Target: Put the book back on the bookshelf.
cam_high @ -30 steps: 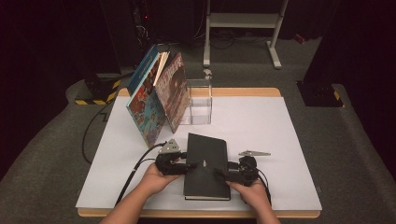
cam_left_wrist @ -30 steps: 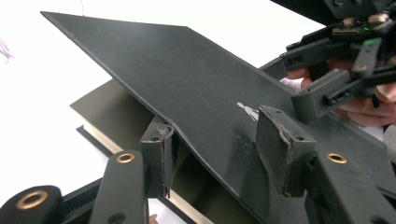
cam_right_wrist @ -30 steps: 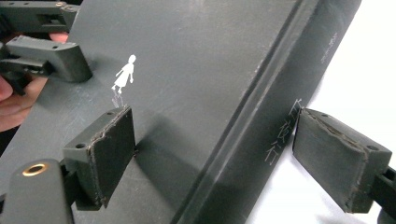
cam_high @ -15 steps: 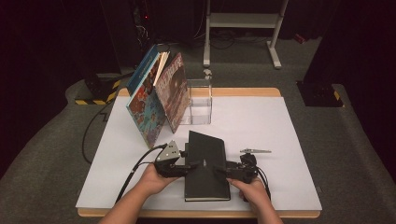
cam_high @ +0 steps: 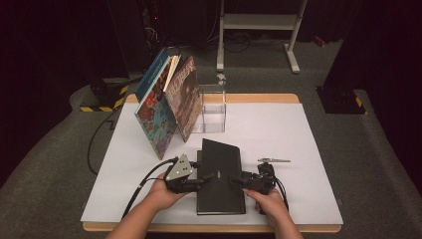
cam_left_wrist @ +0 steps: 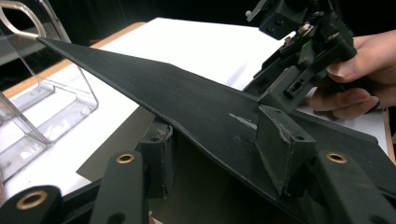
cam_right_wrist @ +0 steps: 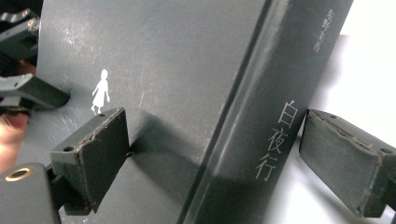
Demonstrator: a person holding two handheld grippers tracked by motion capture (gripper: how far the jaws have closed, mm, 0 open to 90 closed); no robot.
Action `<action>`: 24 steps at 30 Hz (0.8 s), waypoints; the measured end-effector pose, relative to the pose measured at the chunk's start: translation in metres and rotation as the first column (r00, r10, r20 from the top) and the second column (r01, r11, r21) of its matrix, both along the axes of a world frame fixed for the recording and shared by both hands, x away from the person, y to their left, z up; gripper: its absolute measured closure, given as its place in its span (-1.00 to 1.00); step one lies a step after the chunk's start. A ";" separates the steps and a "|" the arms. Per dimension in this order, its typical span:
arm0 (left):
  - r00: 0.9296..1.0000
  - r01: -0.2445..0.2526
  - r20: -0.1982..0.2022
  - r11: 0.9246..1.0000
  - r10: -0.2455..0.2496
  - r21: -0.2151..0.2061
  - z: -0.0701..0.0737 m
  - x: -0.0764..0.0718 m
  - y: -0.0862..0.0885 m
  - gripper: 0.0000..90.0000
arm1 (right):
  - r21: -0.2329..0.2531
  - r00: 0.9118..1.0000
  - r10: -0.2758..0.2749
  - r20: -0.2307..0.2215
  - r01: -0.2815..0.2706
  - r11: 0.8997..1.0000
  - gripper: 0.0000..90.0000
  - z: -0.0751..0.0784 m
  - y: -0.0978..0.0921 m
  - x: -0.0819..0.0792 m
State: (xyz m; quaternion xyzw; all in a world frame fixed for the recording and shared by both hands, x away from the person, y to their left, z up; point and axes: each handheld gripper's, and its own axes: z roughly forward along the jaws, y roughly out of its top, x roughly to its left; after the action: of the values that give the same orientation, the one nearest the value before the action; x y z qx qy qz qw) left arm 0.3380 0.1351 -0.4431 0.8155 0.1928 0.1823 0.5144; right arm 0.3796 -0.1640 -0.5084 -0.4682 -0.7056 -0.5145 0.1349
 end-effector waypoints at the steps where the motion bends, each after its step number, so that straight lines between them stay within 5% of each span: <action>1: 1.000 0.001 0.006 1.000 -0.001 -0.003 0.000 -0.001 0.000 0.10 | 0.008 1.000 0.002 -0.003 -0.002 1.000 -0.82 0.000 0.000 0.001; 5: 1.000 0.008 0.020 1.000 -0.008 -0.005 0.001 -0.002 0.000 0.10 | 0.053 1.000 0.016 -0.024 -0.015 0.998 -0.82 -0.002 0.001 0.002; 24: 0.998 0.027 0.053 1.000 -0.027 -0.007 0.003 -0.005 -0.001 0.10 | 0.099 0.998 0.040 -0.045 -0.035 0.994 -0.81 -0.002 0.000 0.005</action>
State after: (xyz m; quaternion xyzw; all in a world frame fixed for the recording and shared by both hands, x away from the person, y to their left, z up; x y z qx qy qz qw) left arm 0.3334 0.1337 -0.4403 0.8108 0.1686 0.1962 0.5250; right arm 0.3841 -0.1637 -0.5099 -0.4597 -0.6848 -0.5347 0.1840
